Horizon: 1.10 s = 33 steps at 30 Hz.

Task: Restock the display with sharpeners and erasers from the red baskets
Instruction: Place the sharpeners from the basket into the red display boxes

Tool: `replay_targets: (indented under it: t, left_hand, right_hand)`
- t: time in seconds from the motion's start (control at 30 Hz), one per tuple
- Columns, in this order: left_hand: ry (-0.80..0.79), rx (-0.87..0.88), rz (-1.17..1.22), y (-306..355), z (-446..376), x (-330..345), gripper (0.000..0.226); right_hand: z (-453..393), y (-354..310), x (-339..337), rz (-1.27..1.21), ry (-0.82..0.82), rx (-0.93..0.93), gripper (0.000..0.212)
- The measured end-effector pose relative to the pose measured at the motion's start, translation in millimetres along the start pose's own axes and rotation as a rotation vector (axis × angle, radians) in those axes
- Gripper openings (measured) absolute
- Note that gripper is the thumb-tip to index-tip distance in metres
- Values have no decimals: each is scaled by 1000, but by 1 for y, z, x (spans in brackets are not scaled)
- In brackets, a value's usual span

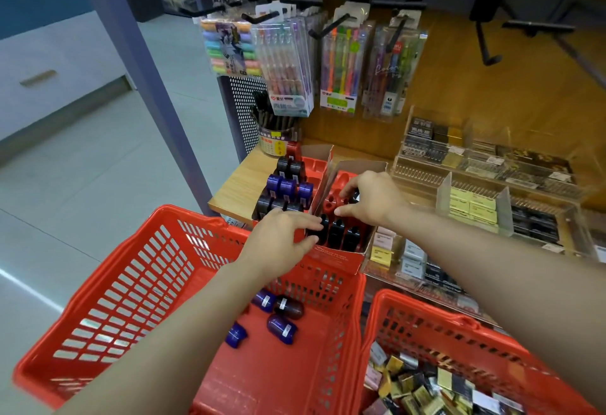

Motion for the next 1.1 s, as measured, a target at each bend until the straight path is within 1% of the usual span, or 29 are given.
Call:
replay_targets:
  t: [0.03,0.07,0.1,0.13,0.2,0.23,0.27,0.3,0.33,0.4,0.47,0.53,0.6,0.7,0.8,0.83,0.9,0.97,1.03,1.1]
  left_hand:
    - [-11,-19,50,-1,0,-1,28]
    - [-16,-56,132,-3,0,-3,26]
    - [1,-99,236,-6,0,-6,24]
    - [41,-133,348,-9,0,-10,21]
    - [104,-164,609,-12,-1,-14,18]
    - [89,-163,762,-9,-2,-12,18]
    - [50,-154,916,-3,-3,-8,19]
    - [9,-139,1038,5,-4,-3,23]
    - [-19,-123,1107,12,-6,0,27]
    - [-32,-79,1147,25,-8,3,33]
    - [10,-12,1129,35,-10,-1,29]
    - [81,28,1087,37,-10,-9,22]
    - [125,11,1034,34,-10,-14,20]
    - [178,-55,830,25,-10,-19,22]
    - [218,-41,598,26,-13,-25,29]
    - [211,-35,508,26,-15,-26,35]
    - [176,-19,238,23,-18,-26,43]
    - [108,7,-10,17,-18,-21,40]
    - [33,25,-138,11,-18,-12,39]
    - [6,39,-189,8,-19,-6,40]
  right_hand:
    - [1,0,-4,-21,0,7,35]
    - [3,2,-11,-94,27,23,34]
    - [7,6,-20,-218,66,54,34]
    - [11,12,-26,-390,97,102,35]
    - [18,18,-24,-828,58,166,34]
    - [22,14,-23,-1003,26,150,32]
    - [25,8,-24,-1119,9,112,30]
    - [28,2,-26,-1205,4,61,29]
    - [32,-5,-28,-1266,0,9,29]
    - [37,-18,-30,-1328,-18,-57,29]
    - [40,-29,-31,-1351,-56,-99,28]
    - [41,-35,-35,-1292,-67,-140,27]
    - [40,-33,-45,-1147,-18,-160,27]
    - [40,-28,-56,-867,48,-150,30]
    - [34,-26,-61,-621,89,-158,35]
    - [30,-23,-66,-565,113,-159,39]
    - [18,-11,-77,-477,184,-110,45]
    - [5,0,-81,-341,225,-48,41]
    - [-10,1,-70,-207,201,-51,37]
    - [-21,-3,-51,-135,154,-70,36]
Point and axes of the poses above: each hand's wrist, its own z-axis away from the middle knuckle, its own x-axis out of the palm, y = z × x, the point moved 8 cm from there along -z, towards the middle knuckle, and after that the axes turned 10 degrees about -y, right-handed, at the moved point
